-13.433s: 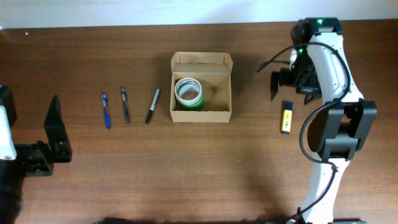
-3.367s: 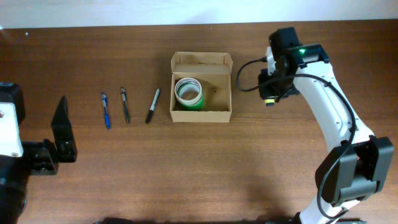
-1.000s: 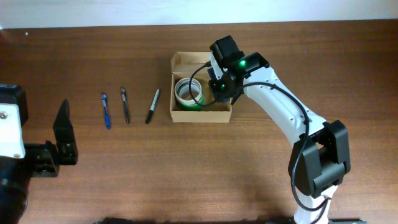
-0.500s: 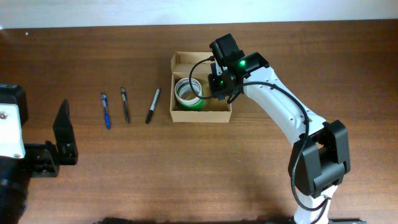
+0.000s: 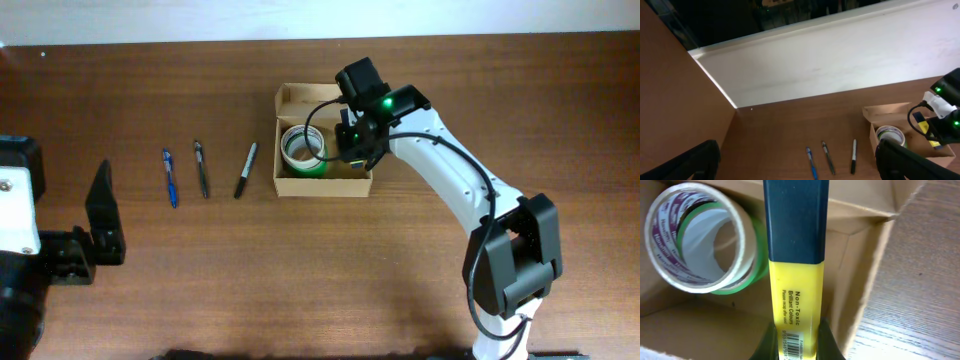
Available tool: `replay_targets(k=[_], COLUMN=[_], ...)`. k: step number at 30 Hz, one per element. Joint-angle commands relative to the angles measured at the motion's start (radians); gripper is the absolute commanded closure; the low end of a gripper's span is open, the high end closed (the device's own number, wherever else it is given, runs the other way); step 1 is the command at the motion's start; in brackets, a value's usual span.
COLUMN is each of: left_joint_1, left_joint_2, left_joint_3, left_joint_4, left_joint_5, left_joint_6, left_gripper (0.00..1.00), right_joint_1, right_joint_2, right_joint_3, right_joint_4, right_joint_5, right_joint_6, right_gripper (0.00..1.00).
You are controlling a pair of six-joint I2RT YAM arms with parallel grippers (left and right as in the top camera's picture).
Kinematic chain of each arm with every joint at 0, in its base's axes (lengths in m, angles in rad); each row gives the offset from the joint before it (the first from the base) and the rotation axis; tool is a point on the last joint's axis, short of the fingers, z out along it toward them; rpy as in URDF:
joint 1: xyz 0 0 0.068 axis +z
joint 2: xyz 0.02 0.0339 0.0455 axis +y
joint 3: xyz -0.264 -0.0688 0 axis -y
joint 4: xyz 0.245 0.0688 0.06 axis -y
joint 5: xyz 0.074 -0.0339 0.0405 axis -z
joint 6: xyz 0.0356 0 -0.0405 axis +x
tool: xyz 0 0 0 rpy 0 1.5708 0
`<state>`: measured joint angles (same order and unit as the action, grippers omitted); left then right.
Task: Pack container
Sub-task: 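Lower the highlighter into the box beside the tapes and release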
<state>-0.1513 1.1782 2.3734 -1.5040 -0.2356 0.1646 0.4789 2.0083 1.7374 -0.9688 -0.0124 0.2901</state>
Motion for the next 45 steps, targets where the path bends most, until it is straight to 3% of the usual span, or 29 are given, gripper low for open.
replay_targets(k=[1, 9, 28, 30, 33, 34, 37, 45], left_joint_1=[-0.003, -0.003, -0.003, -0.003, -0.003, -0.003, -0.003, -0.003], left_joint_2=[0.007, 0.007, 0.007, 0.007, 0.007, 0.007, 0.007, 0.007], left_joint_3=[-0.003, -0.003, -0.003, -0.003, -0.003, -0.003, -0.003, -0.003], left_joint_4=[-0.001, -0.003, -0.019, -0.023, -0.023, -0.023, -0.022, -0.021], left_joint_5=[0.011, 0.011, 0.011, 0.011, 0.011, 0.011, 0.011, 0.011], left_joint_6=[0.009, 0.009, 0.01, 0.01, 0.01, 0.01, 0.009, 0.01], left_gripper=[0.01, 0.01, 0.01, 0.01, 0.01, 0.01, 0.01, 0.01], right_joint_1=[0.034, 0.057, -0.039, -0.051, -0.061, -0.061, -0.059, -0.038], right_joint_2=[0.0, 0.014, 0.081, 0.081, 0.08, 0.079, 0.075, 0.043], right_joint_3=[0.016, -0.022, -0.038, -0.038, -0.037, -0.037, -0.032, 0.072], right_joint_4=[-0.001, 0.01, 0.004, 0.004, 0.001, -0.002, -0.019, -0.123], right_joint_5=[-0.002, 0.029, 0.04, 0.032, 0.002, -0.012, -0.023, -0.036], right_joint_6=[0.045, 0.086, 0.066, 0.055, 0.024, 0.014, 0.005, -0.018], right_gripper=[0.96, 0.96, 0.96, 0.8, 0.29, 0.21, 0.15, 0.15])
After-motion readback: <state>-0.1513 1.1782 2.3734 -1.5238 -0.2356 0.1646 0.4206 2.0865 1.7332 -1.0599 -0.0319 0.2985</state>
